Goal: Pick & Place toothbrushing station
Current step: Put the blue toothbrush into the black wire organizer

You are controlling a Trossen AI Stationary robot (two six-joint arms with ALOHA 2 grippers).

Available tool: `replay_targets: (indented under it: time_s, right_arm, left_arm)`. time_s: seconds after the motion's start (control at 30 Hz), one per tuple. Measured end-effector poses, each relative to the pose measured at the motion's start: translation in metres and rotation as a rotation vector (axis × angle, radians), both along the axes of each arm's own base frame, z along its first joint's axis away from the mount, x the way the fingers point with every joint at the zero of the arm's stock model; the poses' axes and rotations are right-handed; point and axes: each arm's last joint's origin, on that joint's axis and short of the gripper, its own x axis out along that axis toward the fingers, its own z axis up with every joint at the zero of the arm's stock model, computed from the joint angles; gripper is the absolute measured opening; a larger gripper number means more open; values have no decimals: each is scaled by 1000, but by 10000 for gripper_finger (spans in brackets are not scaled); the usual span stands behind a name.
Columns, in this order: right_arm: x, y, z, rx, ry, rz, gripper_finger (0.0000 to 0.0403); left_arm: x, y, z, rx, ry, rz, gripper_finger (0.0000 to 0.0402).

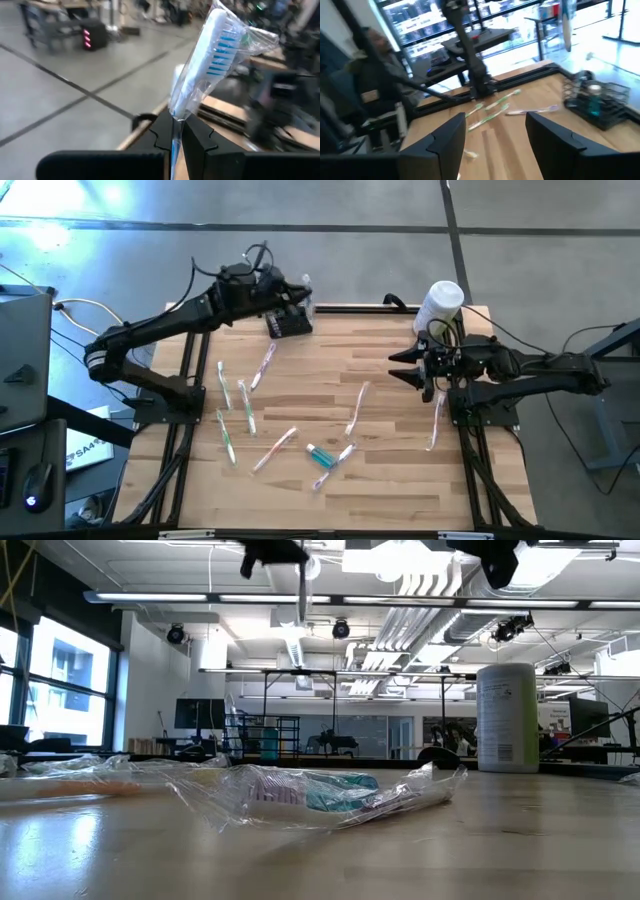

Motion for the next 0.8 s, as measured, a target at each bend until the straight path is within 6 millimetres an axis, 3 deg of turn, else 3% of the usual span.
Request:
replay_targets:
  time_s: [0.3,0.63,0.8]
  right_arm:
    - [-4,-21,7,-128,-51,-126,201]
    - [-9,-42,8,-145,-54,-203,201]
    - [-12,-49,8,-138,-52,-244,201]
  left_arm:
    - [-15,55,-72,-93,-41,208,13]
    - [-13,88,-93,-13,-40,223,14]
    - [-10,103,-111,-69,-13,231,20]
